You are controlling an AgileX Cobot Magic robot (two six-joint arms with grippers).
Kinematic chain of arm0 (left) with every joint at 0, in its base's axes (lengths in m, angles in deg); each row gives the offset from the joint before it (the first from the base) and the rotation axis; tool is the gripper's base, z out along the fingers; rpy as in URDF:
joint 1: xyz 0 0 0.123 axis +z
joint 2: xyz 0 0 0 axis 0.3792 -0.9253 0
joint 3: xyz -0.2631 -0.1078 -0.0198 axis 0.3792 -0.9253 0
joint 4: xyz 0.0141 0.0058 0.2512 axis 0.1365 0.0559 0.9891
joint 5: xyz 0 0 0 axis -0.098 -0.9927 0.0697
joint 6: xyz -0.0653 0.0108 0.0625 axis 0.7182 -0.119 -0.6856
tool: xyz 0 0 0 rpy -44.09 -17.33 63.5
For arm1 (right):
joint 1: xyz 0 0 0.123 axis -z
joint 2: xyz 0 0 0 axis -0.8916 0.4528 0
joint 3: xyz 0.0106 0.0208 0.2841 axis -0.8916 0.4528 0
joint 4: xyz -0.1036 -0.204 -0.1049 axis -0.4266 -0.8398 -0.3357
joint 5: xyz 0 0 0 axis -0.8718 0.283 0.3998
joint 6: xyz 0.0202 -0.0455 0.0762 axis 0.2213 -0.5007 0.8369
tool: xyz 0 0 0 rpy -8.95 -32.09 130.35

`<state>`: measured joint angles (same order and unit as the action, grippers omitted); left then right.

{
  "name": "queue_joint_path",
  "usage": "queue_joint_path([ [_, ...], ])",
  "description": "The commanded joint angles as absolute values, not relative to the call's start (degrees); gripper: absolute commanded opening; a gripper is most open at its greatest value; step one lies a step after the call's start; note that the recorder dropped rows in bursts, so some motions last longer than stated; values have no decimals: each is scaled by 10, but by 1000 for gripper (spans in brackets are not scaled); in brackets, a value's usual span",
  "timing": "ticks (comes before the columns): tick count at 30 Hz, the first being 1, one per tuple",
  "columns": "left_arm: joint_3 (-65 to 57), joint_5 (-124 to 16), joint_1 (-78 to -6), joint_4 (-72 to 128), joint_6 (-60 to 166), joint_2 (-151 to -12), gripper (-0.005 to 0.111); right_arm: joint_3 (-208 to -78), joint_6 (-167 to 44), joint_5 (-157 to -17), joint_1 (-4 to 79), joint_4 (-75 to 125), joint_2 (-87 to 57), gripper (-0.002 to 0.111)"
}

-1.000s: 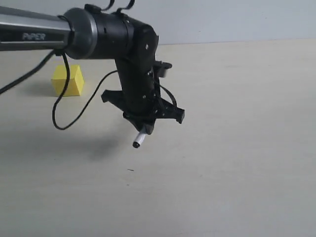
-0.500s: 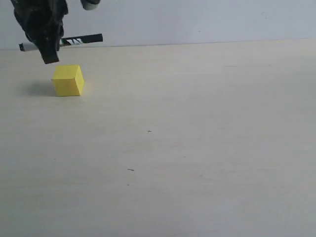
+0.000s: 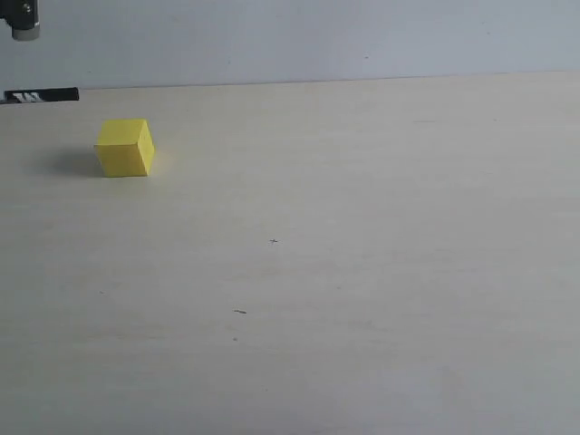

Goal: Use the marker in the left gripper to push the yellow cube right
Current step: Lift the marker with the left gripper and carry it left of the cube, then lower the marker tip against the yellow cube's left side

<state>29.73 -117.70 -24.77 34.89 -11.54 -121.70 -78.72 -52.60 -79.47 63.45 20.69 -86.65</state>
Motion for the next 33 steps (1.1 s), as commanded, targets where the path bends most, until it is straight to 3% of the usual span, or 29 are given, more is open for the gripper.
queue_joint_path([
  [1, 354, -1194, -212, 282, -157, -1271, 0, -785, -527, -797, 635, 206, -869, 0],
  [13, 560, -1240, -190, 278, -223, -1461, 0, -785, -527, -797, 635, 206, -869, 0],
  [23, 561, -1134, -181, 274, -242, -1489, 0, -785, -527, -797, 635, 206, -869, 0],
  [33, 561, -1189, -134, 178, -429, -1492, 0, -785, -527, -797, 635, 206, -869, 0],
])
